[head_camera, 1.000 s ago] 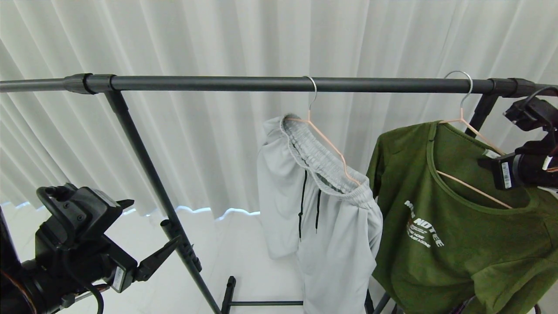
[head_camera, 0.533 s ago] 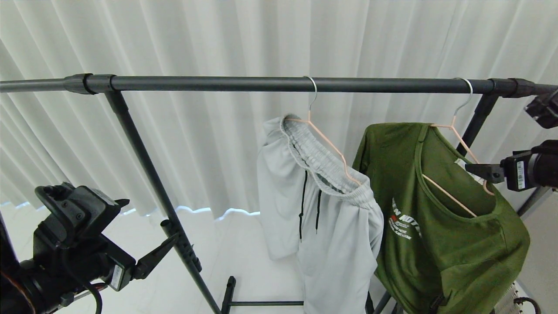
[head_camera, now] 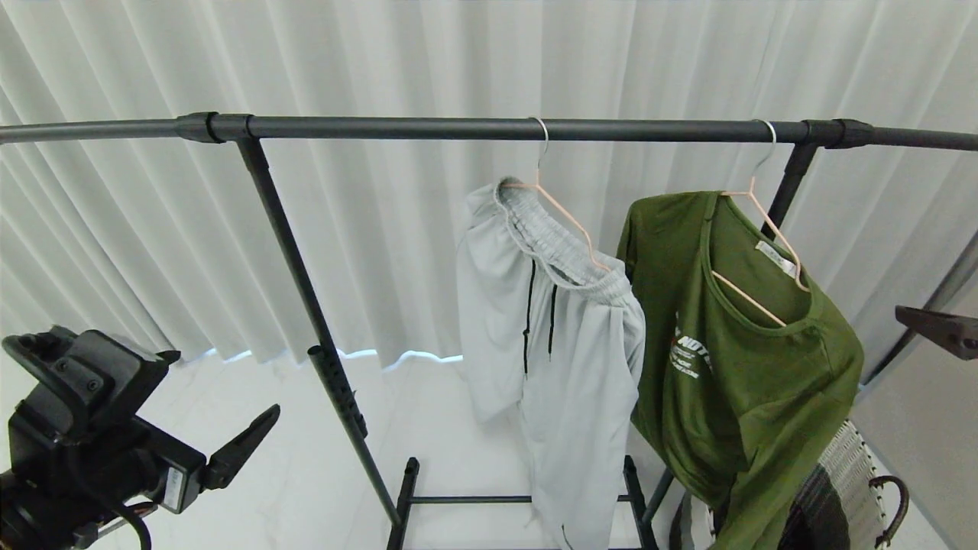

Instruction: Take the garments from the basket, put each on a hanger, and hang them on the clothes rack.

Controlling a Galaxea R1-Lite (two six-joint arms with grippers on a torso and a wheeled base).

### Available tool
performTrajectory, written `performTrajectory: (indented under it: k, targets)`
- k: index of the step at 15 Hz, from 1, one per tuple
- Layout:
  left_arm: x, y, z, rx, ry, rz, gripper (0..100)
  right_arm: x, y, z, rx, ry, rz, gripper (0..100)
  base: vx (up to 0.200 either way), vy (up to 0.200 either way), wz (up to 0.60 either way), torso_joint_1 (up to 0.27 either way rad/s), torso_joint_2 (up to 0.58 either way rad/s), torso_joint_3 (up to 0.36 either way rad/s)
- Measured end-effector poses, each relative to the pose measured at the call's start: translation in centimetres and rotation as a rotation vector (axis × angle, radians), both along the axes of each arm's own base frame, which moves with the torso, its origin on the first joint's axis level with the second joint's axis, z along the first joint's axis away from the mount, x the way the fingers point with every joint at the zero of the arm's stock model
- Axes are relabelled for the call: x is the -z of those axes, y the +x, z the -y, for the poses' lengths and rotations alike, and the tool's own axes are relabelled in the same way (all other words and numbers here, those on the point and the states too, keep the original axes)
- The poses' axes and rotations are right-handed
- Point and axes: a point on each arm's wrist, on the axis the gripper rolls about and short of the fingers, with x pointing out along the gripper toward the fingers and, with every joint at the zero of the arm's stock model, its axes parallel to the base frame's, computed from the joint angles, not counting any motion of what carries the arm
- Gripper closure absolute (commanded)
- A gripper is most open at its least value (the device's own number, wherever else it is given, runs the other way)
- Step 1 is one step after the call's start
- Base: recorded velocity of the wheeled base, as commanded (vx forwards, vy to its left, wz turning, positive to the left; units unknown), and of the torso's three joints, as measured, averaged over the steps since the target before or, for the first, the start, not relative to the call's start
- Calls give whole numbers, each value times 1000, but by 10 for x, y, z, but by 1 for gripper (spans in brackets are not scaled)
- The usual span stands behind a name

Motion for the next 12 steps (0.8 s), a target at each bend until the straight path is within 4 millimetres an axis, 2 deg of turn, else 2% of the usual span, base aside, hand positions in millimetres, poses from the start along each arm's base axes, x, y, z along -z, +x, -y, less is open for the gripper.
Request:
performTrajectory:
  k: [4,8,12]
  targets:
    - [5,-26,-9,-111,12,52,0,13,-38,11,84,-3,-31,0,-200,0,0,0,2,4]
    - [25,-61,-20,-323,-24,70,0,39,-78,14,166,-11,-71,0,0,0,0,0,0,0]
    - [51,-98,-30,-590,-103,-6,0,87,-119,12,283,-41,-101,0,0,0,0,0,0,0]
